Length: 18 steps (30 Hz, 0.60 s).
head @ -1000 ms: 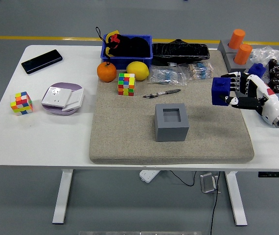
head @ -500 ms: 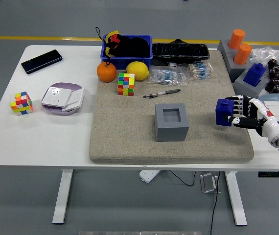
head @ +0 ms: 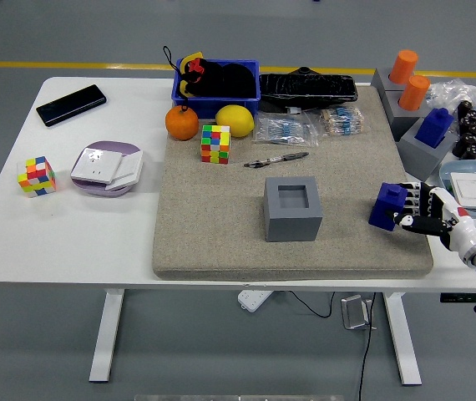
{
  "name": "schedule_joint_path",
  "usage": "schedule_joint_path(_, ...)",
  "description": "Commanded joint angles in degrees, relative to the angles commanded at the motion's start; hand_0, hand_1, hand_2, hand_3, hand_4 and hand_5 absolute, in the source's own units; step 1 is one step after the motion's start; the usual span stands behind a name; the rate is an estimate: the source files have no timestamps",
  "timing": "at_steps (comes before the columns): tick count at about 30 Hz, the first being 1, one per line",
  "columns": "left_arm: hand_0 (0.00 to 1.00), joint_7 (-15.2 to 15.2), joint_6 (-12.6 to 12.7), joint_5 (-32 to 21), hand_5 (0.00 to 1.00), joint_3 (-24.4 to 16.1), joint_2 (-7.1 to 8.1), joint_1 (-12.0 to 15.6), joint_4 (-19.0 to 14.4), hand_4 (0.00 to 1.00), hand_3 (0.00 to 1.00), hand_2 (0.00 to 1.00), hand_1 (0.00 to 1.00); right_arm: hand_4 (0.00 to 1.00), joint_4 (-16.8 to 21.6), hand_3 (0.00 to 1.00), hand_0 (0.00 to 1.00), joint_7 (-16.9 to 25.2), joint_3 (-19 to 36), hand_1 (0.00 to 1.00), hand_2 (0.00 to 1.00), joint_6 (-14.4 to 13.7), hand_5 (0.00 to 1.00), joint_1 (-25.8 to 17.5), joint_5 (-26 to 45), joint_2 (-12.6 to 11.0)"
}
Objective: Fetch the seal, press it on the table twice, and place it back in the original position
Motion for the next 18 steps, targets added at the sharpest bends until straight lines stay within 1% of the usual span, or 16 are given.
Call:
schedule_joint_path(8,0.721,0.0,0.0,-0.1,0.286,0.1,-0.06,0.0,0.0,0.689,0.75,0.684,0.695,0.717,1.1,0.565,0.654,-0.3,1.0,0.525,0.525,0.0,0.002,-0.3,-0.4,-0.4)
schedule_joint_path(10,0.721,0.0,0.0,0.0,0.286,-0.1,-0.08,-0.1,0.0,0.689,0.75,0.684,0.695,0.717,2.1,0.565,0.654,-0.3,1.3,0.525,0.525,-0.1,0.002,-0.5,-0.4,-0.7)
schedule_joint_path(11,0.721,0.0,-0.1,0.1,0.286,-0.2,-0.05,-0.2,0.0,0.689,0.75,0.684,0.695,0.717,3.2,0.565,0.654,-0.4,1.6,0.525,0.525,-0.1,0.002,-0.7,-0.4,-1.0)
schedule_joint_path(13,0.72,-0.1,0.0,0.1,0.285,-0.2,-0.03,-0.2,0.0,0.689,0.75,0.684,0.696,0.718,4.3,0.563,0.654,-0.4,1.9,0.524,0.524,-0.1,0.002,-0.8,-0.6,-1.3)
schedule_joint_path(18,0.72,0.0,-0.1,-0.1,0.285,0.1,0.01,-0.4,0.0,0.689,0.75,0.684,0.696,0.718,9.1,0.563,0.654,-0.7,3.5,0.524,0.524,-0.4,0.002,-0.7,-1.8,-2.2)
